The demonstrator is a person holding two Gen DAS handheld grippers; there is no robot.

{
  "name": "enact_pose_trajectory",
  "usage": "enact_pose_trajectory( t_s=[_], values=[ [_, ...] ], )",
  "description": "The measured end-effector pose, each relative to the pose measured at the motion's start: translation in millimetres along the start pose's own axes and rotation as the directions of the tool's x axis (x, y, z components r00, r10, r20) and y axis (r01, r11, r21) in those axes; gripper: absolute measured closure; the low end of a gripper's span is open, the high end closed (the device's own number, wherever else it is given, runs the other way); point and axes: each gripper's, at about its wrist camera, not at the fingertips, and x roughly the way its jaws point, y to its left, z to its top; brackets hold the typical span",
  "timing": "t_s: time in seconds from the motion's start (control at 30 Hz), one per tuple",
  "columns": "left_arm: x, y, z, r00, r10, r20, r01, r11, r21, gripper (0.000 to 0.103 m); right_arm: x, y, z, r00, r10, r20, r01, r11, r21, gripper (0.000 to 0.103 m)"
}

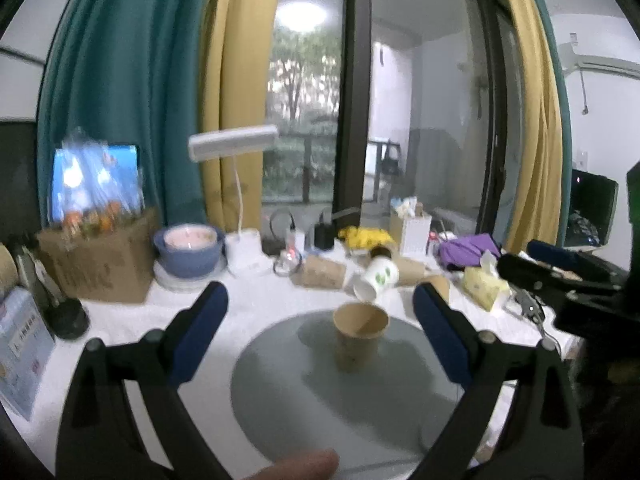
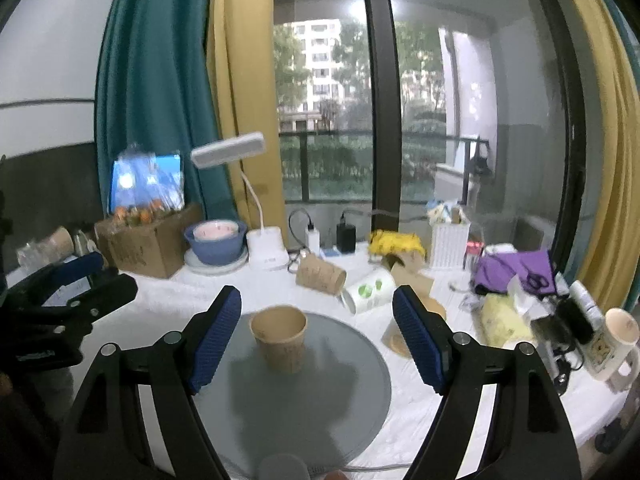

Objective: Flip cup upright

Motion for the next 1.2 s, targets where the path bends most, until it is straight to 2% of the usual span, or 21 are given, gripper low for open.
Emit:
enact_pose_trajectory(
  t_s=[0.2,0.93,1.2],
  values=[
    [-10.7,-12.9,8.6,0.997,0.013,0.077,-0.018,0.997,0.072,0.008,-19.7,-2.8,12.6,0.999,-0.013,0.032,0.013,1.000,-0.014,0.022],
    [-13.2,-17.6,4.7,0.997,-0.064,0.037,0.062,0.997,0.050,0.008,-17.9,-0.2,9.7,1.000,-0.026,0.013,0.027,0.999,-0.045,0.022],
    [-13.7,-18.8,5.6,0.997,-0.071,0.035,0.069,0.996,0.048,0.008,-17.9,-0.2,10.6,1.000,-0.028,0.011,0.029,0.999,-0.046,0.022]
  ],
)
